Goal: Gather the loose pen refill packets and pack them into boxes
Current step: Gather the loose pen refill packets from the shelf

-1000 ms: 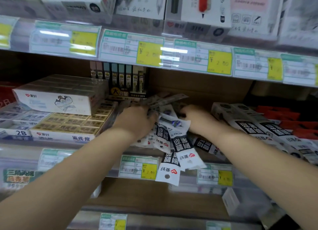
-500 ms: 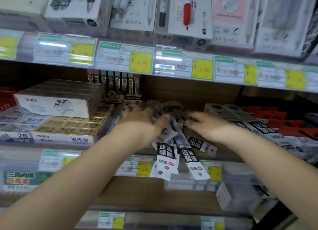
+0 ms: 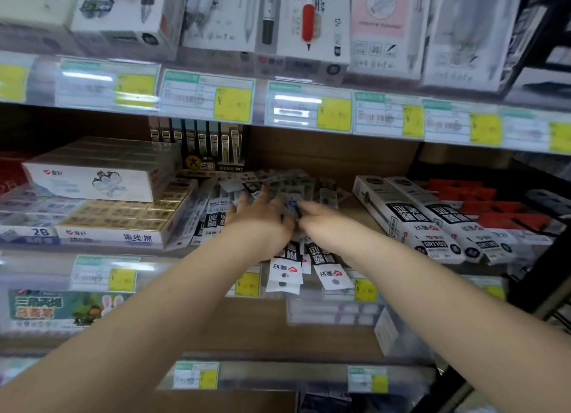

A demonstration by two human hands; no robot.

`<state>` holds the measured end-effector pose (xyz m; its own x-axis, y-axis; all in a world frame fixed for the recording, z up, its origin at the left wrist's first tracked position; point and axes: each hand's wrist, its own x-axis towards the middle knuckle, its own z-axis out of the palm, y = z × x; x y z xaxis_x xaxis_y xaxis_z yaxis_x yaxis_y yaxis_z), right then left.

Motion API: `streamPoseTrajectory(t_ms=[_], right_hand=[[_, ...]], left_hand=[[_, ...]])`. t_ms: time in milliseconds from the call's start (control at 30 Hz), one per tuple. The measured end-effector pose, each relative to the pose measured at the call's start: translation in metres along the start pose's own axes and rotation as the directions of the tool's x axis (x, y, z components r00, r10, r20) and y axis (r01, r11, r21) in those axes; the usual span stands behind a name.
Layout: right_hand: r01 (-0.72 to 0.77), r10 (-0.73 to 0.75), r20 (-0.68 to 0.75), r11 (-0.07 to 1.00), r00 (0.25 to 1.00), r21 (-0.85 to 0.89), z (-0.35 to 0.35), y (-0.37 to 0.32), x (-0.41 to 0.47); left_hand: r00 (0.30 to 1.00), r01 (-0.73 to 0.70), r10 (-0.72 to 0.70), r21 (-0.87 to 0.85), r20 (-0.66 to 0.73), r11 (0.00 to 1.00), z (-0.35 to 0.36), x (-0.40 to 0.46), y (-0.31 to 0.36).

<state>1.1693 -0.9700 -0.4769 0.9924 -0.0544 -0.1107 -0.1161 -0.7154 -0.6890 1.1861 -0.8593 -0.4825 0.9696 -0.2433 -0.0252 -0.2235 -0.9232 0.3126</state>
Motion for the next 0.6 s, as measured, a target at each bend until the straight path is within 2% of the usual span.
streamPoseTrajectory(t_ms=[133, 300, 500, 600], right_hand=[[0.010, -0.012, -0.030, 0.998, 0.999, -0.062, -0.010, -0.007, -0.005], [0.015, -0.028, -0.083, 0.988, 0.996, -0.153, -0.035, -0.007, -0.018], [-0.018, 0.016, -0.012, 0.963, 1.000, -0.268, -0.033, 0.005, -0.033], [0.000, 0.014, 0.042, 0.950, 0.999, -0.314, -0.027, 0.007, -0.032]], left_hand=[[1.000, 0.017, -0.017, -0.007, -0.017, 1.000, -0.007, -0.015, 0.005], [1.000, -0.017, 0.019, 0.069, -0.023, 0.997, -0.015, -0.032, 0.006], [0.993, -0.028, 0.006, 0.181, 0.121, 0.983, -0.012, -0.026, 0.018], [0.995, -0.029, 0.007, 0.230, 0.096, 0.973, -0.004, -0.025, 0.018]])
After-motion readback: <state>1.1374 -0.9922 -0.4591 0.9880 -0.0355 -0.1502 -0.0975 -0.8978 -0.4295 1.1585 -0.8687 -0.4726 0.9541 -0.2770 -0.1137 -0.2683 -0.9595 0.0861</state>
